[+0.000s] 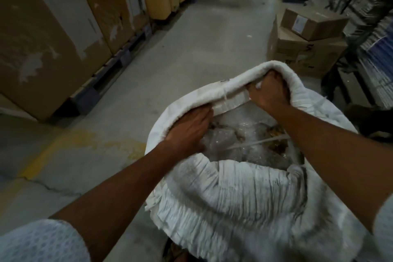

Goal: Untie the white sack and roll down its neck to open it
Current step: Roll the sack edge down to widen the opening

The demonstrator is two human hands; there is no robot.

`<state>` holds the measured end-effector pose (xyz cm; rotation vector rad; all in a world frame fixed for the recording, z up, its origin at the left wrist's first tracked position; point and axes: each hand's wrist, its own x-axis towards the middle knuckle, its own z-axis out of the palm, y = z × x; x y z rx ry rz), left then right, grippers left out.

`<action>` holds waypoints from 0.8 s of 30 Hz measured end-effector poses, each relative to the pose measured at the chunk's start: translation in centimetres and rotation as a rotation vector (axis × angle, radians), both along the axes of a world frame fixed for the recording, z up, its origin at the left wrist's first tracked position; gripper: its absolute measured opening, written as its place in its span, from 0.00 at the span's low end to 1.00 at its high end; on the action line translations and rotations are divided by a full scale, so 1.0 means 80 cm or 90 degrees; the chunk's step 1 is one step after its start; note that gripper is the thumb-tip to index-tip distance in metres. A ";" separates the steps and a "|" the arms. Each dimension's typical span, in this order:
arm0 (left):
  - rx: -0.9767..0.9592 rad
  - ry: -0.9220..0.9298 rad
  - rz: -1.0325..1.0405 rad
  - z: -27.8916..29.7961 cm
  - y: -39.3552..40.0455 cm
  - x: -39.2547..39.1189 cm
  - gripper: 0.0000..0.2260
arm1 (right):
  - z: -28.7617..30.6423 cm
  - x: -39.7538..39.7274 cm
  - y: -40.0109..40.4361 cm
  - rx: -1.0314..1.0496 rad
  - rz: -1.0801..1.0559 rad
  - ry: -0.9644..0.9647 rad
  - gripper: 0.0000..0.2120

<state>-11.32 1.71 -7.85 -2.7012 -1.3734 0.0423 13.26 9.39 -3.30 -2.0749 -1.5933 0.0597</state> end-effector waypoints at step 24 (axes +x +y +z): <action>-0.450 -0.183 -0.337 0.074 -0.180 0.114 0.16 | 0.009 0.155 -0.167 -0.107 -0.012 -0.213 0.54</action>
